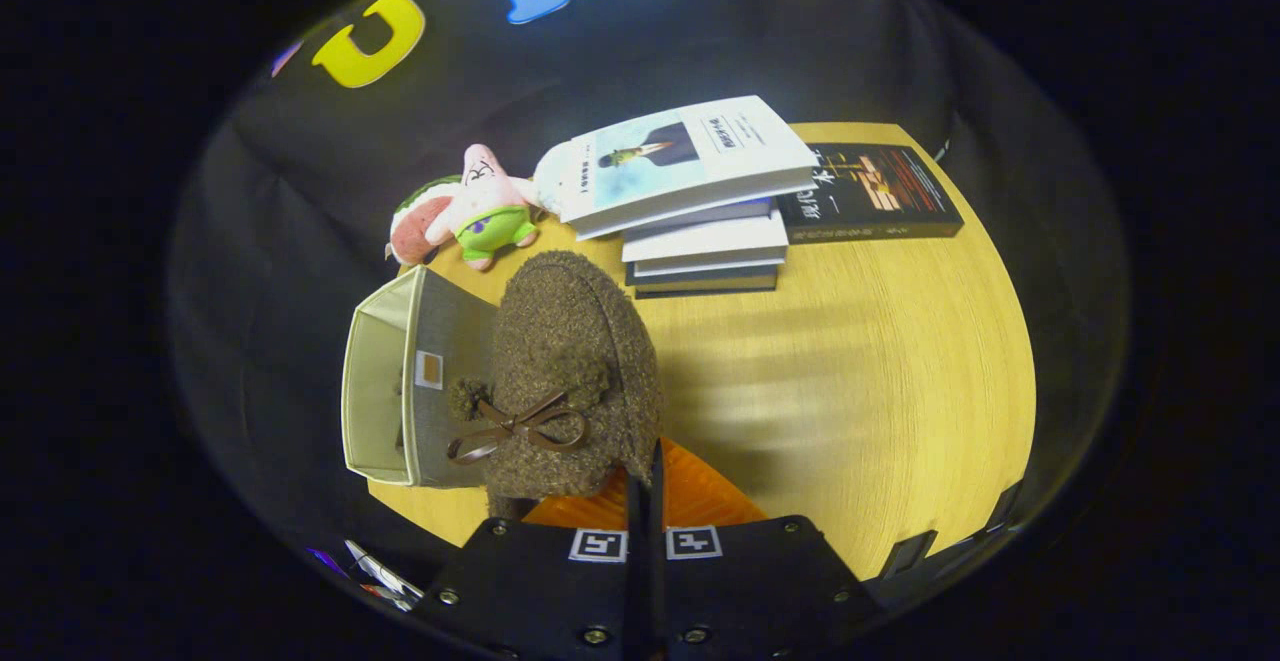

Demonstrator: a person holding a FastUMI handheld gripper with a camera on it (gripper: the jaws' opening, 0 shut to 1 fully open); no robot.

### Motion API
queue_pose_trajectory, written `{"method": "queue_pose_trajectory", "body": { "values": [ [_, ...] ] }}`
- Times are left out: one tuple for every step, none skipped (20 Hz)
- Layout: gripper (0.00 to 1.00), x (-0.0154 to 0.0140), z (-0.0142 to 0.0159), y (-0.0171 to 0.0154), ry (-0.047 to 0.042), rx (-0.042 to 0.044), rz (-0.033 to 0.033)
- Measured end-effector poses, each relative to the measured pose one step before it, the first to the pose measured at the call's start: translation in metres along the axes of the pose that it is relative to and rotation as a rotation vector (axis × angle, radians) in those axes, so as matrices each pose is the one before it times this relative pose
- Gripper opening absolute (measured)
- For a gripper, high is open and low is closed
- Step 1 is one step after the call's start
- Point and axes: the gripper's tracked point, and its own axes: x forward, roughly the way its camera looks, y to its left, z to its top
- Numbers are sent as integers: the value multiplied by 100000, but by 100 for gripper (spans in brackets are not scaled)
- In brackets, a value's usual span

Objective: Open the storage box then place both shoes into the box .Put the left shoe in first, then the right shoe, with the right side of both shoes facing outward in a uniform manner.

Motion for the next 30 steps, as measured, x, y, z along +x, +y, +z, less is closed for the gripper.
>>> {"method": "queue_pose_trajectory", "body": {
  "values": [
    [0, 122, 489, 1407, -260, -1560, 1004],
    [0, 138, 295, 1555, -296, -1071, 1751],
    [0, 169, 374, 1599, 273, -804, 1789],
    [0, 160, 354, 1532, 169, -262, 1668],
    [0, 273, 379, 1584, -275, -1675, 1262],
    [0, 315, 595, 1326, -523, -2207, 386],
    [0, 446, 414, 1509, -204, -1874, 784],
    [0, 397, 412, 1620, 200, -473, 1514],
    [0, 465, 349, 1607, 171, 563, 1482],
    [0, 493, 319, 1452, 395, 726, 1013],
    [0, 580, 350, 1410, 504, 151, 763],
    [0, 702, 330, 1100, 165, -524, 355],
    [0, 722, 203, 1053, 268, -906, 85],
    [0, 900, 217, 1035, 356, -1335, 42],
    [0, 910, 217, 795, 653, -792, -383],
    [0, 1194, -63, 693, 1045, -283, -713],
    [0, 1183, -183, 430, 2071, 618, -1338],
    [0, 1323, -301, 375, 2103, 1088, -1508],
    [0, 1263, -53, 316, 1164, 331, -1843],
    [0, 1099, -197, 32, 1291, 44, -2642],
    [1, 1094, -286, 5, 1318, 58, -2584],
    [1, 961, -384, 214, 1159, 11, -2388],
    [1, 1044, -206, -105, 836, -180, -2922],
    [1, 952, -239, -361, 848, -517, -3741],
    [1, 746, -369, -299, 926, -103, -3692],
    [1, 784, -158, -221, 540, 6, -2967],
    [1, 571, -354, 142, 486, -29, -1506],
    [1, 651, -443, 117, 1028, -579, -1834],
    [2, 136, -187, -336, 421, -325, -3741],
    [1, 350, 413, -303, -2009, -720, -4059]
  ]
}}
